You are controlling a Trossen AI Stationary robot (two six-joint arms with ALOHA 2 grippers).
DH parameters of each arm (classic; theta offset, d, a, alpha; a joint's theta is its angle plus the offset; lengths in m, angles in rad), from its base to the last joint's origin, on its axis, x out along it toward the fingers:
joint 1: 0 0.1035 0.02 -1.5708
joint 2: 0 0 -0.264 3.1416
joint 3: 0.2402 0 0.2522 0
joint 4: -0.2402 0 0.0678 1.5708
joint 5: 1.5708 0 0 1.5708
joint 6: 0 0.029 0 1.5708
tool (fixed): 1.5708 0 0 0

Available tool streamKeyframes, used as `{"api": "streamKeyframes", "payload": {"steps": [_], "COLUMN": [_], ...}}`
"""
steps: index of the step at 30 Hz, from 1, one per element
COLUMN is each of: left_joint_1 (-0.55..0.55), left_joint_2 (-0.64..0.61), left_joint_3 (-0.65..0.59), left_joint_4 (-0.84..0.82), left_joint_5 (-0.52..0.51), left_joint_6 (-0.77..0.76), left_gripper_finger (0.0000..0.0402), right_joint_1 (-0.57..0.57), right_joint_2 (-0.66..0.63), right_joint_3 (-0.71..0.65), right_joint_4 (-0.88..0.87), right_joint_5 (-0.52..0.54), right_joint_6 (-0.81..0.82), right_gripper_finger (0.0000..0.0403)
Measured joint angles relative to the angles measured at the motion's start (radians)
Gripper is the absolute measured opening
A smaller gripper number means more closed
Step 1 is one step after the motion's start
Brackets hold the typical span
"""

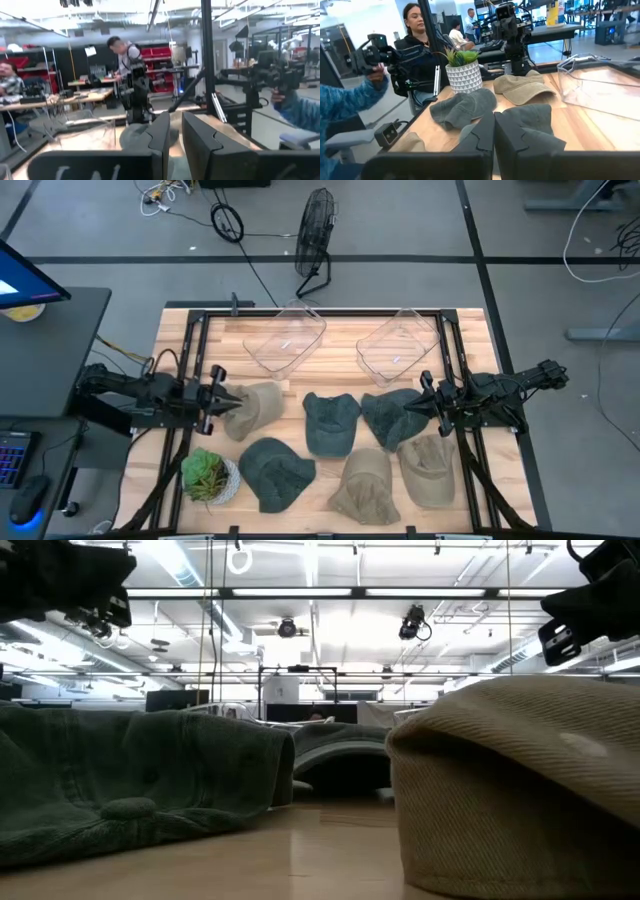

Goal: Pick & Place hat
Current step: Put the top brown cap into the left transparent bin

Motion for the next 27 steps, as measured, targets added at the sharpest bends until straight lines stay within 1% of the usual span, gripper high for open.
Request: {"api": "streamKeyframes", "payload": {"steps": [3, 5, 6, 8, 10, 12, 14, 16, 19, 22, 25, 27], "left_joint_1": [0.000, 0.000, 0.001, 0.001, 0.001, 0.001, 0.001, 0.001, 0.001, 0.001, 0.001, 0.001], "left_joint_2": [0.000, 0.000, 0.000, 0.000, 0.015, 0.034, 0.073, 0.124, 0.212, 0.314, 0.420, 0.496], "left_joint_3": [0.000, 0.000, 0.000, 0.008, 0.046, 0.104, 0.166, 0.227, 0.306, 0.348, 0.356, 0.354], "left_joint_4": [0.023, 0.035, 0.040, 0.020, -0.029, -0.098, -0.210, -0.304, -0.417, -0.531, -0.588, -0.631], "left_joint_5": [0.000, -0.008, -0.031, -0.118, -0.206, -0.237, -0.261, -0.302, -0.359, -0.380, -0.382, -0.381], "left_joint_6": [0.011, 0.013, 0.005, -0.083, -0.144, -0.124, -0.117, -0.167, -0.289, -0.467, -0.671, -0.831], "left_gripper_finger": [0.0053, 0.0053, 0.0053, 0.0053, 0.0055, 0.0064, 0.0082, 0.0108, 0.0151, 0.0189, 0.0210, 0.0214], "right_joint_1": [0.000, 0.000, 0.000, 0.000, 0.000, 0.000, 0.000, 0.000, 0.000, 0.000, 0.000, 0.000], "right_joint_2": [0.000, 0.000, 0.000, 0.000, 0.000, 0.000, 0.000, 0.000, 0.000, 0.000, 0.000, 0.000], "right_joint_3": [0.000, 0.000, 0.000, 0.000, 0.000, 0.000, 0.000, 0.000, 0.000, 0.000, 0.000, 0.000], "right_joint_4": [0.013, 0.037, 0.050, 0.062, 0.065, 0.065, 0.072, 0.078, 0.077, 0.077, 0.067, 0.052], "right_joint_5": [0.000, 0.000, 0.000, 0.000, 0.000, 0.010, 0.039, 0.078, 0.137, 0.165, 0.165, 0.165], "right_joint_6": [-0.012, 0.016, 0.042, 0.070, 0.071, 0.039, 0.013, 0.024, 0.064, 0.064, 0.103, 0.137], "right_gripper_finger": [0.0016, 0.0016, 0.0016, 0.0016, 0.0016, 0.0016, 0.0016, 0.0016, 0.0016, 0.0016, 0.0016, 0.0016]}}
